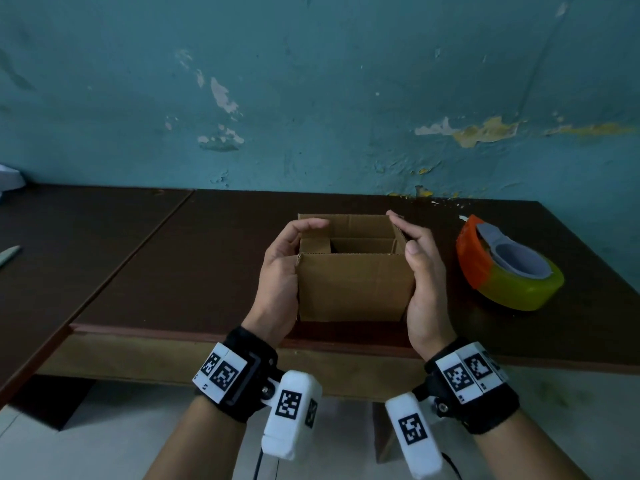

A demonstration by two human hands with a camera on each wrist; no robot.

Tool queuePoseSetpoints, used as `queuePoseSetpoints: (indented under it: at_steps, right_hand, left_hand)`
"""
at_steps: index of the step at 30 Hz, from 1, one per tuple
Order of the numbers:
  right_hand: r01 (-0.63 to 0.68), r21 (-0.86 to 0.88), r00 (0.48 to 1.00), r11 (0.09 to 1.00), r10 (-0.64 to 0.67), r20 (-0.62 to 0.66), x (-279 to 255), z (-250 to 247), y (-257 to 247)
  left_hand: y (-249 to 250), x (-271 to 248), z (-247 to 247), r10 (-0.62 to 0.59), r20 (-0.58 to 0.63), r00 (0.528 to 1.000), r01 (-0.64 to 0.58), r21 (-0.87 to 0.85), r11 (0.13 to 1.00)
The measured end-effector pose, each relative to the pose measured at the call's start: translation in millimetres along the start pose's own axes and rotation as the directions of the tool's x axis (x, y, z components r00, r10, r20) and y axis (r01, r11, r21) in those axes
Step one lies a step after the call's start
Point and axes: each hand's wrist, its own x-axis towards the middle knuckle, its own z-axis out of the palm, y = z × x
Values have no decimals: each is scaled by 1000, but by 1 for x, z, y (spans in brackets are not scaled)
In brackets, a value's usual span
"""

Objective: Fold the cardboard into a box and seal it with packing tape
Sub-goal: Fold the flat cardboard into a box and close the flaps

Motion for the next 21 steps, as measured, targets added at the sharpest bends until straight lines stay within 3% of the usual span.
queuePoseSetpoints:
  at_steps: [21]
  right_hand:
    - [-10, -16, 1000, 1000, 10, 5, 2, -4, 0]
  left_hand:
    - [-1, 0, 2, -25, 7, 1000, 25, 6, 1000]
